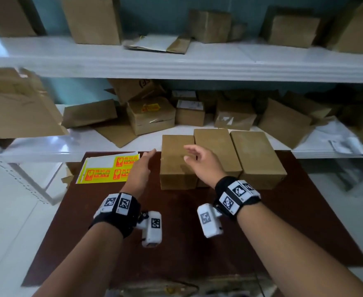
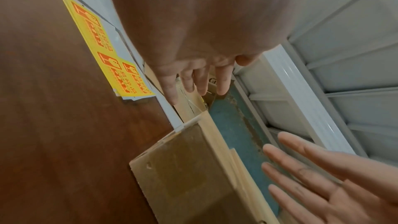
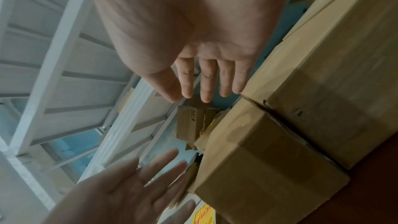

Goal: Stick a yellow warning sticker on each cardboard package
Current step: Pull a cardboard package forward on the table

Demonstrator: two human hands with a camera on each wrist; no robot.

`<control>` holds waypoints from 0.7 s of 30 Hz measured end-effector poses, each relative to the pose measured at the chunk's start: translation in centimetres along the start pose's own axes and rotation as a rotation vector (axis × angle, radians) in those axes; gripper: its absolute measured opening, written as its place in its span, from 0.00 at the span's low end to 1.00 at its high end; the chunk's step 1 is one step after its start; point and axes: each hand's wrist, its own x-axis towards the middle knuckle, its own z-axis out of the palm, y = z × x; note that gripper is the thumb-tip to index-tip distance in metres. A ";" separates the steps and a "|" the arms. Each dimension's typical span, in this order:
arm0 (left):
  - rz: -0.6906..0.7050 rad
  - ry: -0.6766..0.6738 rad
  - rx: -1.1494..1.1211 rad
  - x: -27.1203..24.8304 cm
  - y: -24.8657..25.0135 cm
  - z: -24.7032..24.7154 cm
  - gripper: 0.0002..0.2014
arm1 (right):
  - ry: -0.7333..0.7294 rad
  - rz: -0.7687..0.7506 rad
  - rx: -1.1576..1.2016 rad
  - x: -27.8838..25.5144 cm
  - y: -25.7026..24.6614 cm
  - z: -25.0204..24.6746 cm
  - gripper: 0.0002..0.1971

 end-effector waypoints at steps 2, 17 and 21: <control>-0.021 0.000 0.032 -0.5 0.4 -0.5 0.24 | 0.034 0.026 0.003 -0.3 -0.2 -0.7 0.19; -0.077 0.066 -0.140 -5.8 3.8 -3.2 0.22 | 0.112 -0.091 0.067 -7.2 -2.3 0.7 0.18; -0.138 0.079 -0.101 -5.1 2.0 -3.0 0.22 | 0.113 -0.091 -0.052 -5.8 -2.0 1.1 0.19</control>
